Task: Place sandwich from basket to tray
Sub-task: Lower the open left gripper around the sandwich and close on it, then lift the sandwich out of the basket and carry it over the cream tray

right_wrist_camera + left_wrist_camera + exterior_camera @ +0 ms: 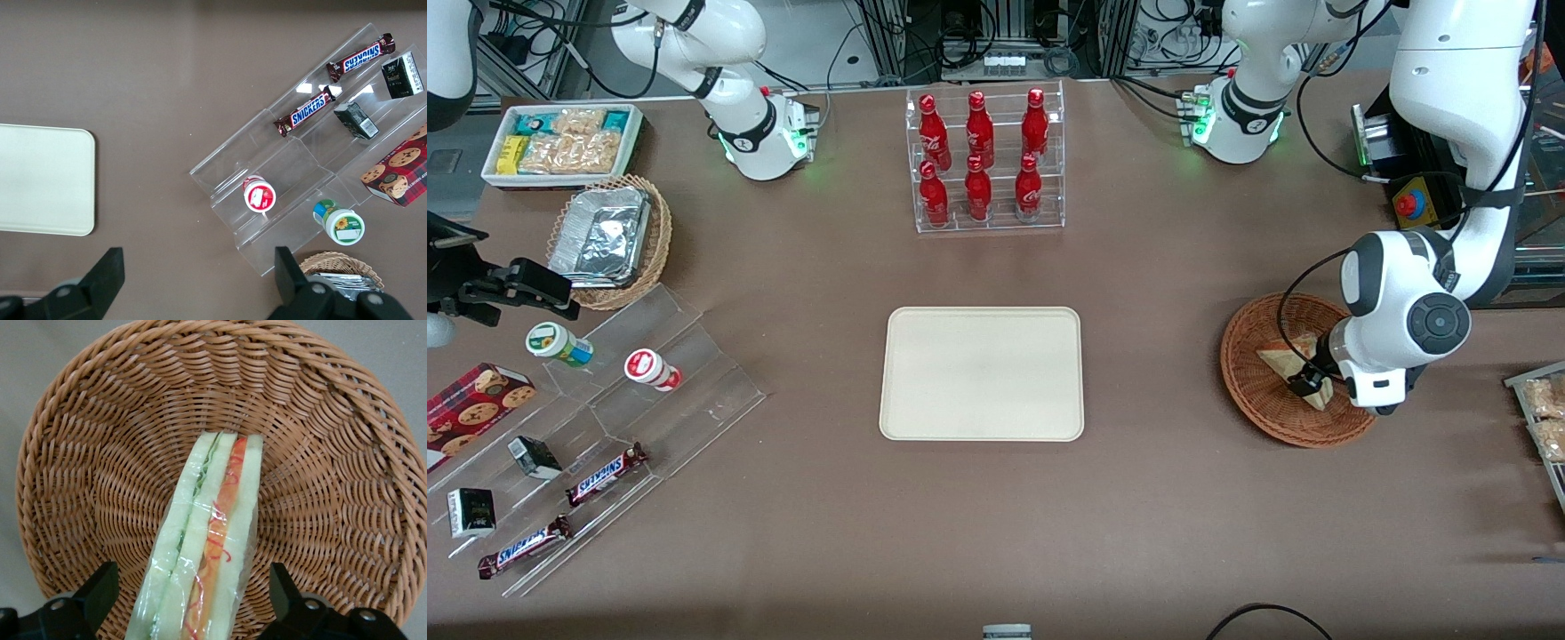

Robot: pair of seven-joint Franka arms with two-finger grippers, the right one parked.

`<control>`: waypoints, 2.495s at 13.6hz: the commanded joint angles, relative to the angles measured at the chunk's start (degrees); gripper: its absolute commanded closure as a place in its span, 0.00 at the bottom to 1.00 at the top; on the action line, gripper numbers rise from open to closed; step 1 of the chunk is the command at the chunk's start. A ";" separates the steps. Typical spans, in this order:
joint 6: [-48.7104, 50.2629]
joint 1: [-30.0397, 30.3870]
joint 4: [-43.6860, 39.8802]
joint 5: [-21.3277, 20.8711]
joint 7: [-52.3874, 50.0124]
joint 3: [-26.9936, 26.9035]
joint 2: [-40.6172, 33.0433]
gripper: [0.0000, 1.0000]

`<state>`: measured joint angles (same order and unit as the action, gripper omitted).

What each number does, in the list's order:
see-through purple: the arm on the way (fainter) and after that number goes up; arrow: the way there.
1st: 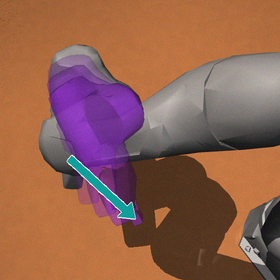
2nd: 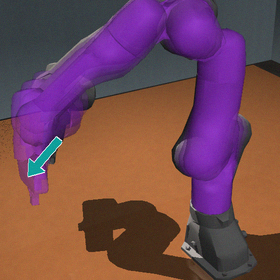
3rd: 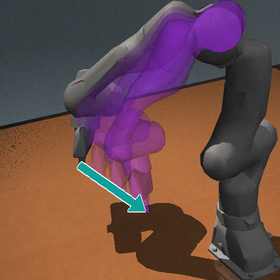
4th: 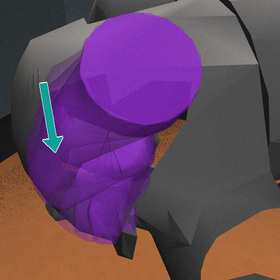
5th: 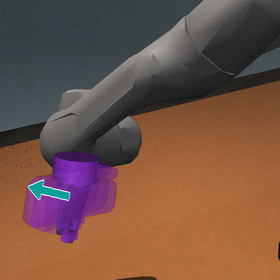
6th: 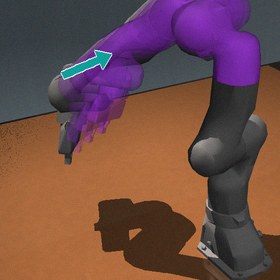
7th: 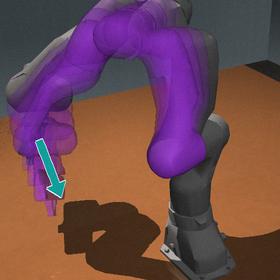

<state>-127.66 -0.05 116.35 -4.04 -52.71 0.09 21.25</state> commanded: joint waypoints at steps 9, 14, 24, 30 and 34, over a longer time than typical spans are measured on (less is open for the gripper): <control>1.10 -0.74 2.22 -0.62 -2.93 0.08 -3.23 0.78; 16.44 -5.55 -4.97 -1.06 1.01 0.44 -7.79 0.78; 24.83 -28.14 -19.74 -0.53 1.82 0.70 -4.22 0.76; 15.90 -39.14 -27.41 -0.18 1.47 0.70 8.89 0.76; 11.04 -40.73 -27.58 -0.53 1.73 0.61 13.20 0.76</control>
<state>-116.19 -39.66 90.83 -4.29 -51.87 1.67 32.93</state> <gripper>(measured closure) 0.758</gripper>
